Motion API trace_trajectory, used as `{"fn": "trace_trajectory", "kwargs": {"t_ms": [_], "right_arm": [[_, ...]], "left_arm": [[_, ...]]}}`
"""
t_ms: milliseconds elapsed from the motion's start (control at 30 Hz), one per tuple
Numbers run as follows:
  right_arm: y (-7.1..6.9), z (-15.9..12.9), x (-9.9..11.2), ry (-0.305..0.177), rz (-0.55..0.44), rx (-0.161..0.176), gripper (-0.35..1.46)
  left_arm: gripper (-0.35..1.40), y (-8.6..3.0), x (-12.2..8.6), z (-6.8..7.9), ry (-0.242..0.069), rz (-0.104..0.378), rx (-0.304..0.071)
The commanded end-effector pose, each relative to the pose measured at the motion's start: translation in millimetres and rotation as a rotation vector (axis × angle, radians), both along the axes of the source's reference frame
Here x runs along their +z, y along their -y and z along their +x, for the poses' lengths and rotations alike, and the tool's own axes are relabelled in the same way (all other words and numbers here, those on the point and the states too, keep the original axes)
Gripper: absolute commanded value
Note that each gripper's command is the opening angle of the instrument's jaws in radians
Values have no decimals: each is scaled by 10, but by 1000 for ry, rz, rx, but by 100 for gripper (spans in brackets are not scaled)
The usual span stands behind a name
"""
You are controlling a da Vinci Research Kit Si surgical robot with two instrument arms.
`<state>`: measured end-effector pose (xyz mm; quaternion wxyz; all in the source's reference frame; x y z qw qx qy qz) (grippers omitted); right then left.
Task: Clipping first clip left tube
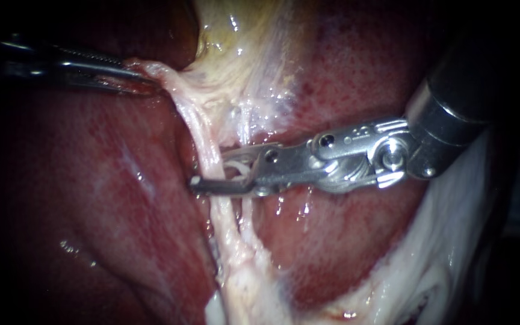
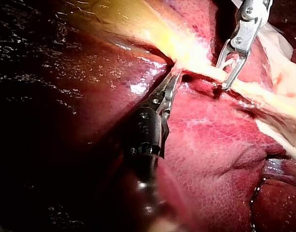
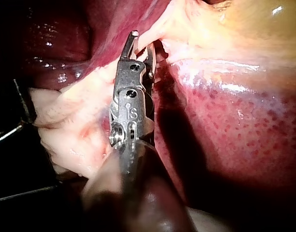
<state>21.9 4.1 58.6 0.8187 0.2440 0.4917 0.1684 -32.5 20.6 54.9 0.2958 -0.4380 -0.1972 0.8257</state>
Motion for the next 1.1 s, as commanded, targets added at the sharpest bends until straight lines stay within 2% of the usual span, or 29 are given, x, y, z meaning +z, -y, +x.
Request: {"fn": "trace_trajectory", "kwargs": {"t_ms": [33,233,333,467,600,700,967,1100], "right_arm": [[0,0,0,0,0,0,-3],[1,1,2,0,-1,-1,25],[3,3,5,8,29,11,38],[7,4,13,18,46,18,44],[11,5,17,-15,121,12,45],[14,5,19,-62,204,17,46],[25,6,28,-151,379,-26,45],[31,8,32,-168,435,-33,45]], "left_arm": [[-35,0,0,0,0,0,0],[-35,0,0,0,0,0,0],[-35,0,0,0,0,0,0],[-35,0,0,0,0,0,0],[-35,0,0,0,0,0,0],[-35,0,0,0,0,0,0],[-35,1,-1,1,0,0,0],[-35,0,-1,1,0,0,0]]}}
